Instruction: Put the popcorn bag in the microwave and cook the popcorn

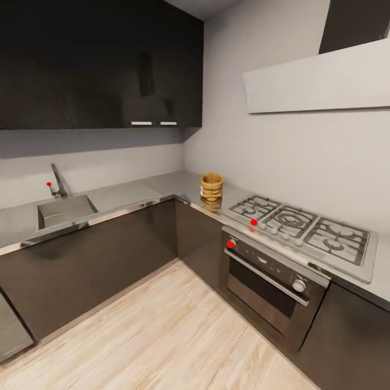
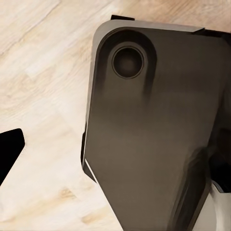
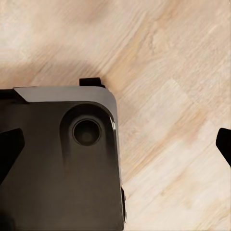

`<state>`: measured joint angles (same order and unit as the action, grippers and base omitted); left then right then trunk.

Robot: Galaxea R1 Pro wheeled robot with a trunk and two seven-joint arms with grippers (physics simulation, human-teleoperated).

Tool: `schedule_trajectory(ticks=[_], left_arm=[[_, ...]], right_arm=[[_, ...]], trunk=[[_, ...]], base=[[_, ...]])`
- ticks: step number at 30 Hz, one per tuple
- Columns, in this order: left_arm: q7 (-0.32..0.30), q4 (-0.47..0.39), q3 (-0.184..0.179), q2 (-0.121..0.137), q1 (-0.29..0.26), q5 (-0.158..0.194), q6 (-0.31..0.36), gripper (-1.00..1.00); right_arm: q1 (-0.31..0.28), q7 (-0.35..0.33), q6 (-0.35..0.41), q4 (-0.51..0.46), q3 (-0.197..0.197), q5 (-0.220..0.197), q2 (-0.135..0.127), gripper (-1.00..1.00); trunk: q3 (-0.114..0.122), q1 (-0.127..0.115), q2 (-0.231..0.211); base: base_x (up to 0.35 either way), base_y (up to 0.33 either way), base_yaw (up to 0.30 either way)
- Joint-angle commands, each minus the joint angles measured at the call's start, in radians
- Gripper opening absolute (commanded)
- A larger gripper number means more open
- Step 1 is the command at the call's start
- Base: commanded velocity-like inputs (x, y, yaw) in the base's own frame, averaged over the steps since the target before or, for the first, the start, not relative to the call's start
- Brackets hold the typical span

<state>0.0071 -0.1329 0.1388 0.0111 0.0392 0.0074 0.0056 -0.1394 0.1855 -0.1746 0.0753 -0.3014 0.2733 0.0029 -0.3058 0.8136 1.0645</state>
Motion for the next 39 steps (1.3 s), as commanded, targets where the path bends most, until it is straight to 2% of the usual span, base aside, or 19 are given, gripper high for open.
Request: schedule_trajectory(ticks=[1,15,27,39], left_arm=[[0.001,-0.002,0.004,0.000,0.001,0.001,0.001,1.00],[0.001,-0.002,0.004,0.000,0.001,0.001,0.001,1.00],[0.001,-0.002,0.004,0.000,0.001,0.001,0.002,1.00],[0.001,-0.002,0.004,0.000,0.001,0.001,0.002,1.00]], right_arm=[[-0.002,0.006,-0.006,0.004,-0.008,0.010,0.000,1.00],[-0.002,-0.030,-0.007,0.004,-0.008,0.010,0.000,1.00],[-0.002,-0.037,-0.008,0.004,-0.008,0.010,0.000,1.00],[-0.002,-0.038,-0.011,0.004,-0.008,0.010,0.000,1.00]], trunk=[[-0.001,0.001,0.001],[-0.001,0.001,0.001],[-0.001,0.001,0.001],[-0.001,0.001,0.001]], base=[[0.250,0.212,0.224],[0.252,0.212,0.190],[0.252,0.212,-0.131],[0.237,0.220,-0.217]])
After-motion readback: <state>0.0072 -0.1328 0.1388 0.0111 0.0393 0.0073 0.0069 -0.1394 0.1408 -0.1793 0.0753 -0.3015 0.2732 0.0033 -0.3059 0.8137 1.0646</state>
